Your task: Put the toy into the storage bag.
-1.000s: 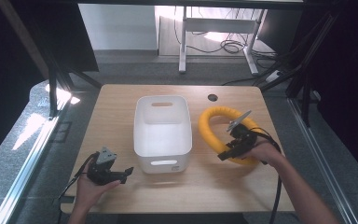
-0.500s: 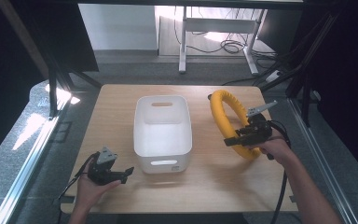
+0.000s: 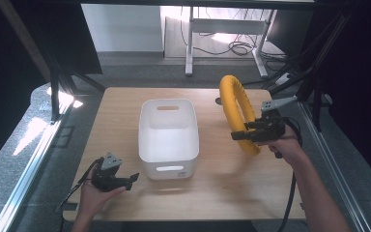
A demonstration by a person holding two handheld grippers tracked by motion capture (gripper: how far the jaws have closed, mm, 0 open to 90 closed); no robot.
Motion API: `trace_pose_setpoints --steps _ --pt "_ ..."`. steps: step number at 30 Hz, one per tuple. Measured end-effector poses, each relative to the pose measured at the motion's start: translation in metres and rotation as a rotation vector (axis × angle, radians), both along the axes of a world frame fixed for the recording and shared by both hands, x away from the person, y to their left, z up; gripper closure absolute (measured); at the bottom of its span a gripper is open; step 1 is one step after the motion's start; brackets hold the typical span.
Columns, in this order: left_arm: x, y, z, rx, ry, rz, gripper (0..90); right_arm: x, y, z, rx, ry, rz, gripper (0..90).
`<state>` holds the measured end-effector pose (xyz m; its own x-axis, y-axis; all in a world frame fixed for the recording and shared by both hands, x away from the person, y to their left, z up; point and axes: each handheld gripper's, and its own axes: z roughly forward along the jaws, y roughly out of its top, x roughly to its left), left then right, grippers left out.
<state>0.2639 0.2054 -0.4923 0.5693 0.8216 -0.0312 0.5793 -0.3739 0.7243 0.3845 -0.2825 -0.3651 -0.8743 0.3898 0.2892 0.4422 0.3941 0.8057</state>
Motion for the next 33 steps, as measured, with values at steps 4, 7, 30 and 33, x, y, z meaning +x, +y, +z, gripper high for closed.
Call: trace_pose_setpoints --steps 4,7,30,33 --pt "0.000 -0.001 -0.001 0.002 0.000 -0.001 15.9 0.001 0.005 0.005 0.009 -0.013 0.005 51.6" --pt "0.000 0.000 0.000 0.002 0.000 0.000 15.9 0.001 0.009 0.008 0.016 -0.017 0.014 51.6" --pt "0.000 0.001 0.000 -0.003 -0.004 0.004 15.8 0.004 0.033 0.035 0.095 -0.071 0.042 51.5" --pt "0.000 0.000 0.000 -0.002 -0.002 0.006 15.9 0.004 0.035 0.037 0.100 -0.075 0.045 51.5"
